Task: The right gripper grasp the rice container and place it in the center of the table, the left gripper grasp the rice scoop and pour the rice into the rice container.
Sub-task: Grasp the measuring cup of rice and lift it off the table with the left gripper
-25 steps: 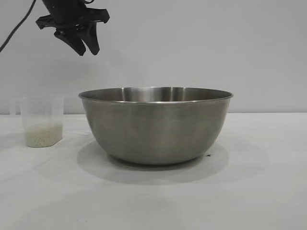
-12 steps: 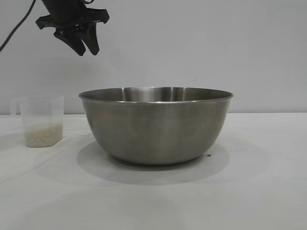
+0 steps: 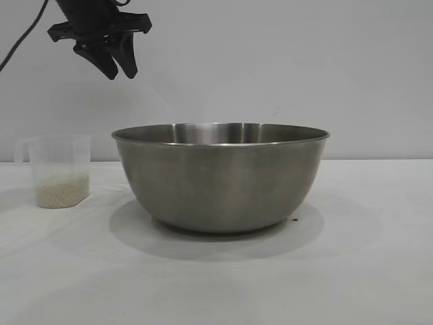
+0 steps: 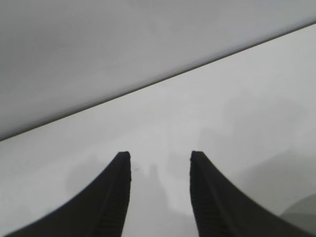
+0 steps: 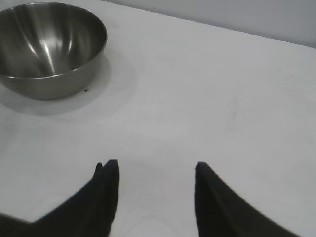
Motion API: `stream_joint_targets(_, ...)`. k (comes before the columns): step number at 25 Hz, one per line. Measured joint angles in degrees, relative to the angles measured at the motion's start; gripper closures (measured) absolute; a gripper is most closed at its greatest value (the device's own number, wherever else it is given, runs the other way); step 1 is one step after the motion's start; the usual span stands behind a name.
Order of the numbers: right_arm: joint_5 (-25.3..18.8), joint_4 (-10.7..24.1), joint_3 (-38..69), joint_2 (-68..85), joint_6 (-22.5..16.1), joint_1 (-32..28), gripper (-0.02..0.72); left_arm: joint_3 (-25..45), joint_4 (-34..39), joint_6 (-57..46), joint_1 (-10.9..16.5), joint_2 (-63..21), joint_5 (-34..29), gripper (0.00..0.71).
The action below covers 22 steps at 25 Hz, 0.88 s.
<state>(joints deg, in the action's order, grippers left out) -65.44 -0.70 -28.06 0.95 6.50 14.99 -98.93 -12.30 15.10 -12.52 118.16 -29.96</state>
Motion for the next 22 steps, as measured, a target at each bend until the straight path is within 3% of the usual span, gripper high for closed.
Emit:
stream_joint_targets(6, 0.0, 0.0, 0.0, 0.0, 0.0, 0.0, 0.364, 1.1, 0.0, -0.1, 0.0, -0.7, -1.6, 0.485)
stream_joint_targets(10, 0.0, 0.0, 0.0, 0.0, 0.0, 0.0, 0.364, 9.0, 0.0, 0.0, 0.0, -5.5, 4.0, 0.485)
stream_joint_targets(22, 0.0, 0.2, 0.0, 0.0, -0.8, 0.0, 0.364, 54.6, 1.4, 2.5, 0.0, -28.1, 46.6, 0.485)
